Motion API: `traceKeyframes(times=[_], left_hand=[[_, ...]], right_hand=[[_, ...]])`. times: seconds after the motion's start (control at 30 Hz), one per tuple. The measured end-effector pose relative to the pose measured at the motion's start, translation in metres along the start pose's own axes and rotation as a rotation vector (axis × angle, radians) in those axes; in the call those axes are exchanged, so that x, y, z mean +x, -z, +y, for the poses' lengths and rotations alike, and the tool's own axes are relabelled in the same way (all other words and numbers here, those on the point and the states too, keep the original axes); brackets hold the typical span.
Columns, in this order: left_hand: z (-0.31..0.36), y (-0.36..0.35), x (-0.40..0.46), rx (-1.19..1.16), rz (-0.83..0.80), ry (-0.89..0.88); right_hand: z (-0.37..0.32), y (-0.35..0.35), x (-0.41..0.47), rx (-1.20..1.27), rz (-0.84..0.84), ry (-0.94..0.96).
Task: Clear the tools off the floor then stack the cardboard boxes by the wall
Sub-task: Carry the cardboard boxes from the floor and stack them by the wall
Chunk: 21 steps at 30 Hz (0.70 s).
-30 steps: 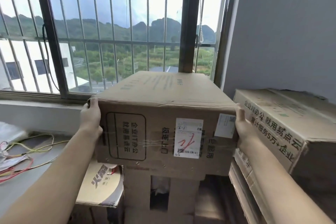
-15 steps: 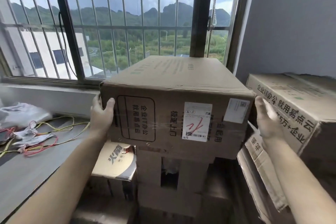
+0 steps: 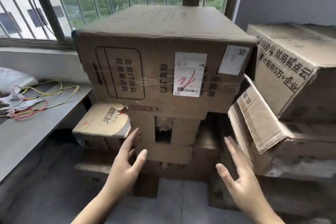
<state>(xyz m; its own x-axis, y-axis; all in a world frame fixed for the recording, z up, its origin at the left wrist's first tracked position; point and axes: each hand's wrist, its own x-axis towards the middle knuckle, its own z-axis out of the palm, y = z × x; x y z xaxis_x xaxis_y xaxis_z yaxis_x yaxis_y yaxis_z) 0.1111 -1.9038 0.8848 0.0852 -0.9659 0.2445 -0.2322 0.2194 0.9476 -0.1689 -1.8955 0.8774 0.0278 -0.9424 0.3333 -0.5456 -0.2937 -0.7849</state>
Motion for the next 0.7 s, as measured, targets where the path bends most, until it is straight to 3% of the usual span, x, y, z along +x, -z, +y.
traceKeyframes(times=[0.13,0.27,0.43,0.7], left_hand=[[-0.03,-0.01,-0.046,-0.01,-0.109,0.14],[-0.057,-0.01,-0.089,-0.012,-0.2,0.241],[-0.073,0.007,-0.118,0.021,-0.401,0.287],[-0.086,0.025,-0.121,0.072,-0.734,0.15]], right_hand=[[0.032,-0.017,-0.059,0.001,-0.107,-0.134],[0.038,-0.038,-0.119,0.029,-0.109,-0.3],[0.021,-0.072,-0.18,0.054,0.023,-0.469],[-0.037,-0.111,-0.271,0.046,0.314,-0.737]])
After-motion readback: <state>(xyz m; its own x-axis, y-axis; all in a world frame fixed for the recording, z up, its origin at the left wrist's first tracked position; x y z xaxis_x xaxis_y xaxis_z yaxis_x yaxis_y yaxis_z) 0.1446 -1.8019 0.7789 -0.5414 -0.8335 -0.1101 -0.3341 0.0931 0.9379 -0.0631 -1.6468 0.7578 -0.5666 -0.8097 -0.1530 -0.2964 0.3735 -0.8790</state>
